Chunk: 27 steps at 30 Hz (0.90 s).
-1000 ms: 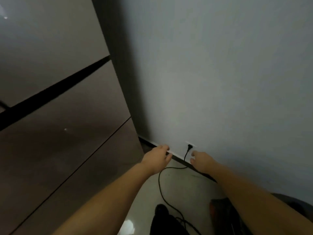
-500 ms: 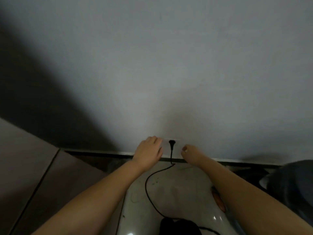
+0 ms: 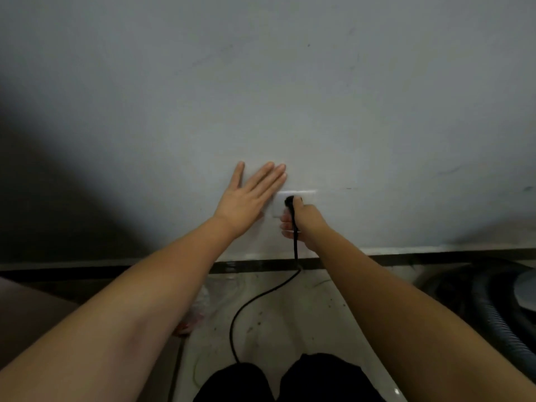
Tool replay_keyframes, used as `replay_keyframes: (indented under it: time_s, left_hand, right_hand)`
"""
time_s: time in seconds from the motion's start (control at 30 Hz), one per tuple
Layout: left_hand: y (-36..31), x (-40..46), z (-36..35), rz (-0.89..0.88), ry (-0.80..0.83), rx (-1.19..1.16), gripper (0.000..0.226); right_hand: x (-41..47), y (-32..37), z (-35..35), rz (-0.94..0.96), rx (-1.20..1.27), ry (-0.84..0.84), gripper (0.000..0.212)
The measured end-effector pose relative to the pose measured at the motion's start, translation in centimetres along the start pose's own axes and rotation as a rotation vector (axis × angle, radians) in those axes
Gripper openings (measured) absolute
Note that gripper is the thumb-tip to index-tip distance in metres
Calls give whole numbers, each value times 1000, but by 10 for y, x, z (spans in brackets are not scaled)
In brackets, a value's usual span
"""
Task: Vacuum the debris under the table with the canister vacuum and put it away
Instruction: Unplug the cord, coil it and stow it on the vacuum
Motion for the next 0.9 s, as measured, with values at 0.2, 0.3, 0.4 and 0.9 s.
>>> replay_keyframes:
  time_s: [0.2,0.3,0.4,0.9]
  left_hand:
    - [6,3,-19,-15,83,25,131]
    - [7,5,-19,4,81,59,133]
    - [3,5,-22,28,137,45,130]
    - [-45,-38,259,389,490,-1828,14]
  right_hand:
    - [1,0,0,47,-6,-18,45]
    - [-2,1,2,104,-39,-64,42]
    - [-13,-29,2,142,-155,-120,41]
    - [-314,136,83,169,487,-54,32]
Point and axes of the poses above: each hand's wrist, its own x-axis towards the middle knuckle, its own z-axis out of the back of the hand, y = z × x, the point moved 8 cm from there along x, towards the middle knuckle, and after that the axes turned 11 degrees about -z, right-handed, at the moved point
